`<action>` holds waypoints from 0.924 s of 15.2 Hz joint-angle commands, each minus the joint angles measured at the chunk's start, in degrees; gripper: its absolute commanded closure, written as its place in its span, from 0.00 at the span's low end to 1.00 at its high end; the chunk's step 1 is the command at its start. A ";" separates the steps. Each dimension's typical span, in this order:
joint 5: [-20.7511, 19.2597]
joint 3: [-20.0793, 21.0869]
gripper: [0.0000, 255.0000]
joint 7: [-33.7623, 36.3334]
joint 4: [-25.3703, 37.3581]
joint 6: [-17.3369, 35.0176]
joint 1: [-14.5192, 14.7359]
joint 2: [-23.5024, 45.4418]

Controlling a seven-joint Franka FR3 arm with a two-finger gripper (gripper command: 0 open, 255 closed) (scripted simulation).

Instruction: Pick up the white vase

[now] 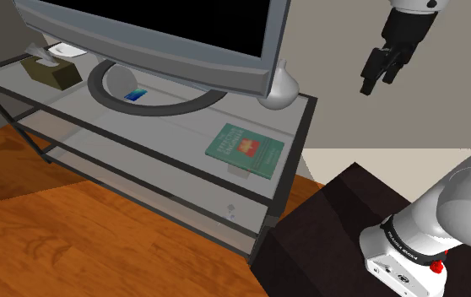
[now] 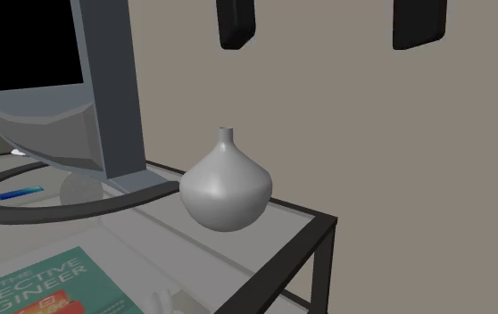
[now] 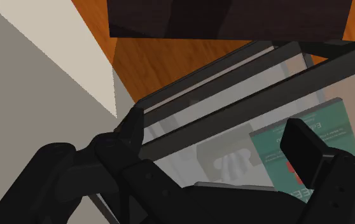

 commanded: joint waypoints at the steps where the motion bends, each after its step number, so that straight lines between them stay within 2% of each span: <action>1: 0.00 0.00 0.00 0.00 0.00 0.00 0.00 0.00; 8: 0.94 -2.71 0.00 -1.69 7.78 9.15 0.42 15.61; 14: 3.11 -4.77 0.00 -3.86 17.19 14.08 0.90 28.94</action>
